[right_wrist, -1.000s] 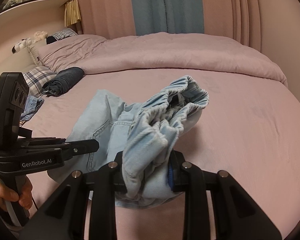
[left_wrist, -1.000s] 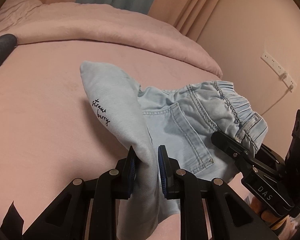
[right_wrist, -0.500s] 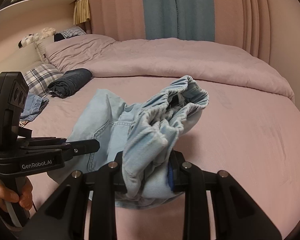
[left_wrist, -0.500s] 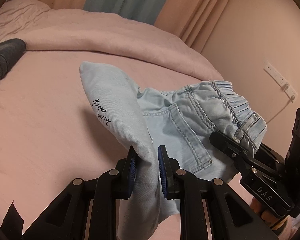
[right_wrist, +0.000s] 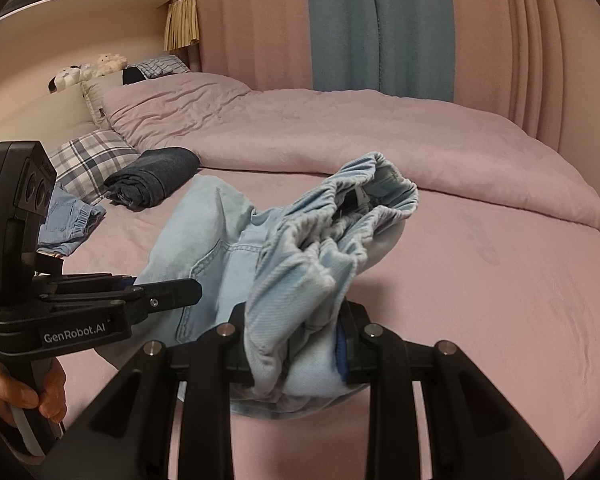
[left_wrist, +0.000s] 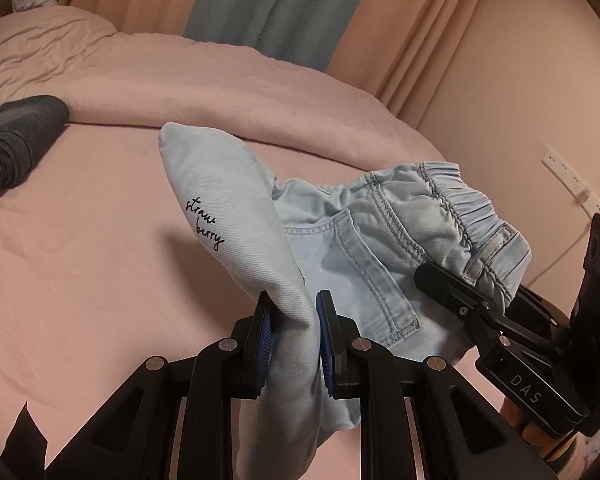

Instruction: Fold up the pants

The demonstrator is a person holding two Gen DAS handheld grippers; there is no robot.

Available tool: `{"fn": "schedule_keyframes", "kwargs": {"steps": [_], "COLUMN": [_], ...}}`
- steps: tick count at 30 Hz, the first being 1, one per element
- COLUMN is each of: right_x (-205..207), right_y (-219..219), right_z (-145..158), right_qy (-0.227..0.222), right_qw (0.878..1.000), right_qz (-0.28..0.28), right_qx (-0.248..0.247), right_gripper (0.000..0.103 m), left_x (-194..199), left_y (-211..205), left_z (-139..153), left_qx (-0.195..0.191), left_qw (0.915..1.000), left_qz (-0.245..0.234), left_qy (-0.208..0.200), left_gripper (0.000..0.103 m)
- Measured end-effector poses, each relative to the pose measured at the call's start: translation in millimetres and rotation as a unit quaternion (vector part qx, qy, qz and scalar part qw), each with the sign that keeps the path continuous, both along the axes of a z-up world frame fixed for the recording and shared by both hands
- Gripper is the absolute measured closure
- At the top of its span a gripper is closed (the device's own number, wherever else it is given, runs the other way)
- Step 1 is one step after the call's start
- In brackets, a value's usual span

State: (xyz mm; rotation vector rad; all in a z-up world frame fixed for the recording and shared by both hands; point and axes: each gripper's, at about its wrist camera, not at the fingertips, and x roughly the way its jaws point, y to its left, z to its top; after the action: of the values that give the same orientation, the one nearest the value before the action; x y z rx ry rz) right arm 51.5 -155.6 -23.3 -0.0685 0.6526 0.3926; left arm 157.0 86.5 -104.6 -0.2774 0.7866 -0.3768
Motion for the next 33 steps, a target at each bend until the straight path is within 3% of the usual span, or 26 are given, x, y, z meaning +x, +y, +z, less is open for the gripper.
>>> {"fn": "schedule_keyframes", "kwargs": {"steps": [33], "right_x": [83.5], "right_y": [44.7], "right_z": [-39.1], "right_qy": [0.032], "right_qw": [0.999], "right_qz": [0.018], "right_qx": [-0.001], "right_gripper": [0.076], "left_x": [51.3], "left_y": [23.7], "left_z": [-29.6], "left_qx": [0.01], "left_qw": [0.9986], "left_qz": [0.04], "left_qy": [0.032], "left_gripper": [0.084]}}
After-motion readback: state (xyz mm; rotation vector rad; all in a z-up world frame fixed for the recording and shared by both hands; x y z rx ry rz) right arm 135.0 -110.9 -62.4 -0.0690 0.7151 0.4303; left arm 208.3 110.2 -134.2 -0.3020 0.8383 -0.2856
